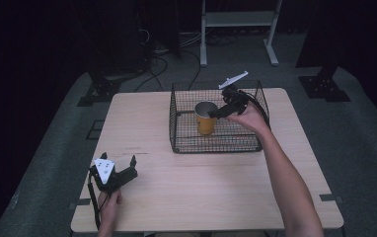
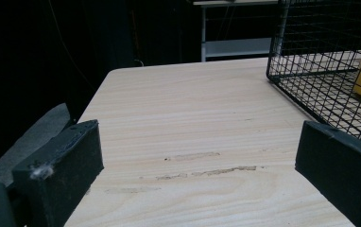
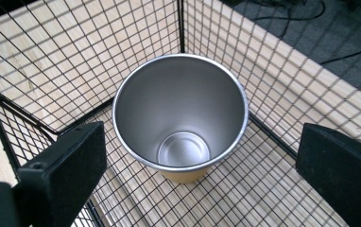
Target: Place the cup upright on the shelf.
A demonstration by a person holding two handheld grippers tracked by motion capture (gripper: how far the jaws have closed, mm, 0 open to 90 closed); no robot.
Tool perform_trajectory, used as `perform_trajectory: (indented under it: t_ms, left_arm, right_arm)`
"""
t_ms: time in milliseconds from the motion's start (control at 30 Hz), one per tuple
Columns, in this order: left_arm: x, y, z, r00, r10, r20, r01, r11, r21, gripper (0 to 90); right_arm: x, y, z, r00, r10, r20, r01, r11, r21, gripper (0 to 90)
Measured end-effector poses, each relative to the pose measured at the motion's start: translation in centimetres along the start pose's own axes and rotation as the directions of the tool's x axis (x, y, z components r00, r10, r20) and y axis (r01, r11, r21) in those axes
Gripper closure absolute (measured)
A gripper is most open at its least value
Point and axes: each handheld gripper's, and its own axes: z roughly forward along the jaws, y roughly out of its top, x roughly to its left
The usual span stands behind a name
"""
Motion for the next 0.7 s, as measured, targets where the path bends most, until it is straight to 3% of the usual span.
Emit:
perform_trajectory:
  t_ms: [700]
  left_arm:
    - [0.0,0.0,-0.1,0.9999,0.004,0.010,-0.004,1.0000,-0.003,0.8]
  right_arm:
    - [-0.3,-1.1,-4.7,0.9992,0.039,-0.006,-0.040,0.997,-0.067,2.4]
